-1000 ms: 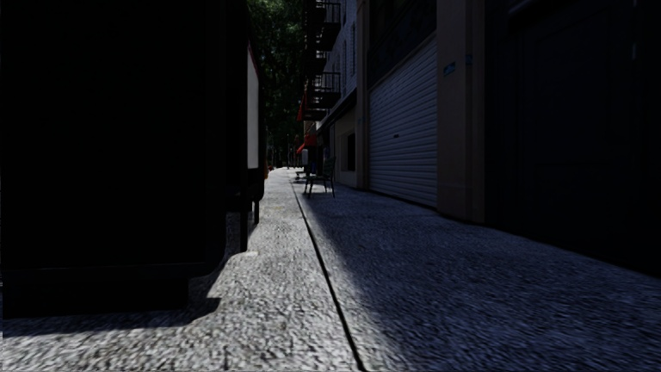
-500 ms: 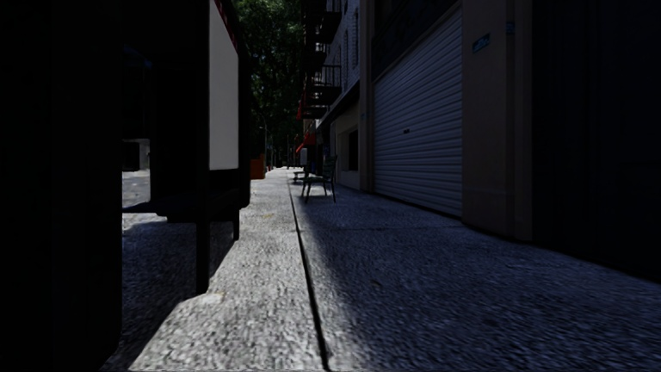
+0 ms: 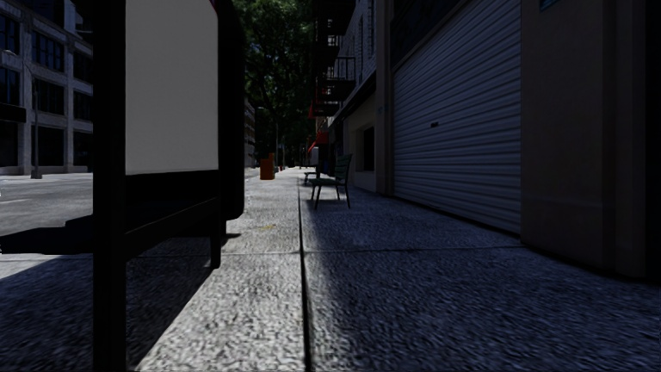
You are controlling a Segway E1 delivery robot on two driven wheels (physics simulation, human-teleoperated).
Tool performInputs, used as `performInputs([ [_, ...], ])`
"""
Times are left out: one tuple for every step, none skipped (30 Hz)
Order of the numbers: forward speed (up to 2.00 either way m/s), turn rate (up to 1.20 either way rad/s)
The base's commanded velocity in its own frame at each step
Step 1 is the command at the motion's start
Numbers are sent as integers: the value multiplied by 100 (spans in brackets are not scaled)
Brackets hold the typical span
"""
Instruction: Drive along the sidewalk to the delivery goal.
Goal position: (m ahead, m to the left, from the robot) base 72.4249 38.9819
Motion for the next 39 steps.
performInputs([
  [200,28],
  [200,28],
  [200,28],
  [200,28],
  [200,28],
  [200,28],
  [200,28],
  [200,28],
  [200,28],
  [200,28],
  [200,28],
  [200,28],
  [200,28],
  [200,28],
  [200,28],
  [200,28],
  [200,27],
  [200,27],
  [200,25],
  [200,25],
  [200,25],
  [200,25],
  [200,25],
  [200,25],
  [200,24],
  [200,24],
  [200,17],
  [200,0],
  [200,0],
  [200,0],
  [200,0],
  [200,0],
  [200,0],
  [200,0],
  [200,0],
  [200,0],
  [200,0],
  [200,0],
  [200,0],
])
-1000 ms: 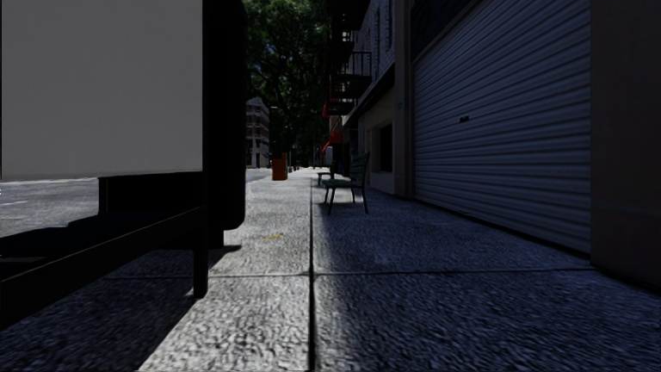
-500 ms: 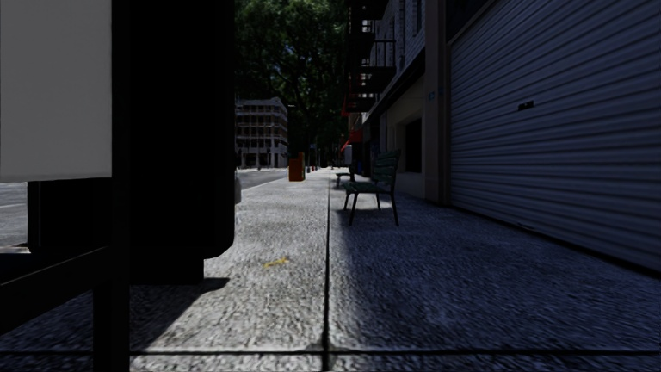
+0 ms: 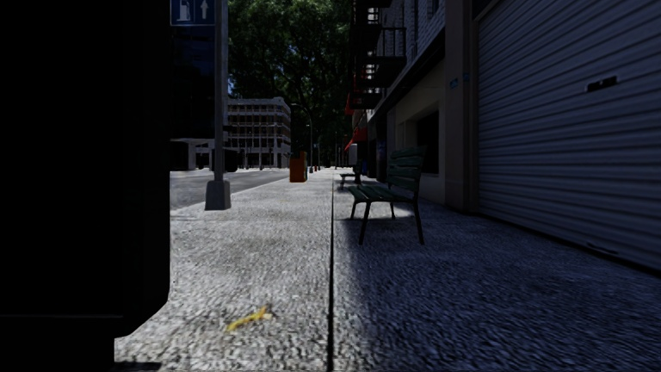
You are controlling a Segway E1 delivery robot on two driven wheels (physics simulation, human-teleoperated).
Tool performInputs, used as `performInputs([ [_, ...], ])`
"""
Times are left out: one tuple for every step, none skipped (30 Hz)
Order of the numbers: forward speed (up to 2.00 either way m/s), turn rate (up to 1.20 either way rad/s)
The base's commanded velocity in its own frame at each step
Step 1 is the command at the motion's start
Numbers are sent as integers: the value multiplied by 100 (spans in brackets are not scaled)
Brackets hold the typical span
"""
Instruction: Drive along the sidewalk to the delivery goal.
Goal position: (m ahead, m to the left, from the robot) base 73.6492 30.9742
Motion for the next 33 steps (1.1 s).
performInputs([
  [200,0],
  [200,0],
  [200,0],
  [200,0],
  [200,0],
  [200,0],
  [200,10],
  [200,17],
  [200,20],
  [200,20],
  [200,24],
  [200,25],
  [200,27],
  [200,27],
  [200,27],
  [200,28],
  [200,28],
  [200,29],
  [200,29],
  [200,29],
  [200,29],
  [200,29],
  [200,29],
  [200,29],
  [200,29],
  [200,29],
  [200,30],
  [200,30],
  [200,31],
  [200,31],
  [200,31],
  [200,31],
  [200,31],
])
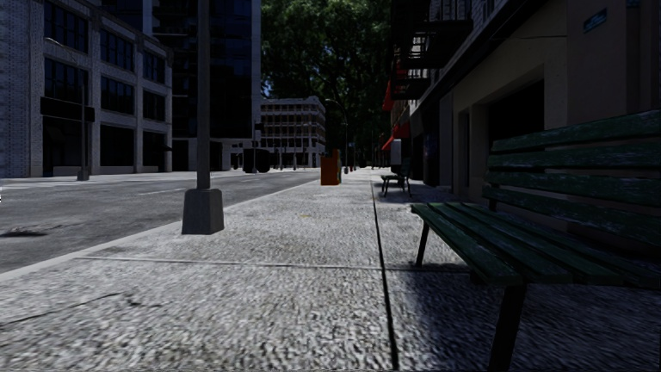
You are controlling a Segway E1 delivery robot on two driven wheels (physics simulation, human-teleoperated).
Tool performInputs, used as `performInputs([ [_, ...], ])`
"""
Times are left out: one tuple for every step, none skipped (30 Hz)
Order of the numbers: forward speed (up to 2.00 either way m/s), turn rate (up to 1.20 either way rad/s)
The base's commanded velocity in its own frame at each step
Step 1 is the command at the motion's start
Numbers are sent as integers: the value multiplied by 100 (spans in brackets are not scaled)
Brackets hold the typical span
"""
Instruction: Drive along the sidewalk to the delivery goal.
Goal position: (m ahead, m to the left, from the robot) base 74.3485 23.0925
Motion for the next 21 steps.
performInputs([
  [200,31],
  [200,31],
  [200,31],
  [200,31],
  [200,31],
  [200,31],
  [200,29],
  [200,29],
  [200,5],
  [200,0],
  [200,0],
  [200,0],
  [200,0],
  [200,-13],
  [200,-29],
  [200,-41],
  [200,-41],
  [200,-46],
  [200,-47],
  [200,-47],
  [200,-47],
])
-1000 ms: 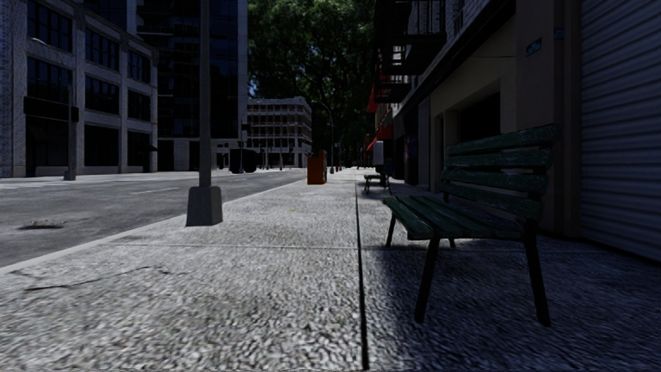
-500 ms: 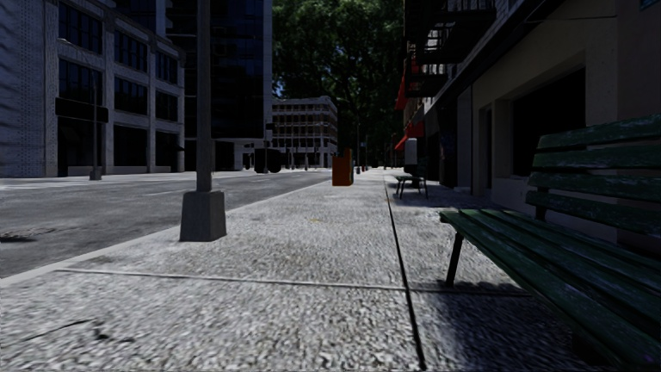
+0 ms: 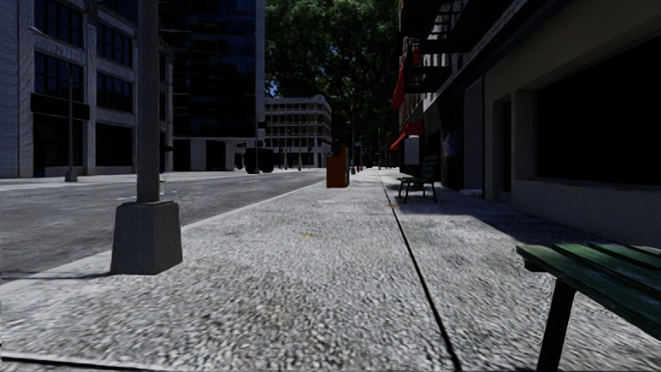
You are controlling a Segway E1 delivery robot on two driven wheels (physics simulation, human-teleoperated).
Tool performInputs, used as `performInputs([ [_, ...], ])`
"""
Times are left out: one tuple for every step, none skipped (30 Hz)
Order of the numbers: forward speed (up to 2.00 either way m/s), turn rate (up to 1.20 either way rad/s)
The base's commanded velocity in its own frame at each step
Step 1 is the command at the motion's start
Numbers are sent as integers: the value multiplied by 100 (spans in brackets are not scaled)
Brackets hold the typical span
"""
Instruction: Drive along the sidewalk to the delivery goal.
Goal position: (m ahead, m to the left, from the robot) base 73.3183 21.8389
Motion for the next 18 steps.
performInputs([
  [200,-47],
  [200,-47],
  [200,-47],
  [200,-47],
  [200,-47],
  [200,-47],
  [200,-47],
  [200,-47],
  [200,-47],
  [200,-45],
  [200,-38],
  [200,0],
  [200,0],
  [200,0],
  [200,0],
  [200,0],
  [200,0],
  [200,0],
])
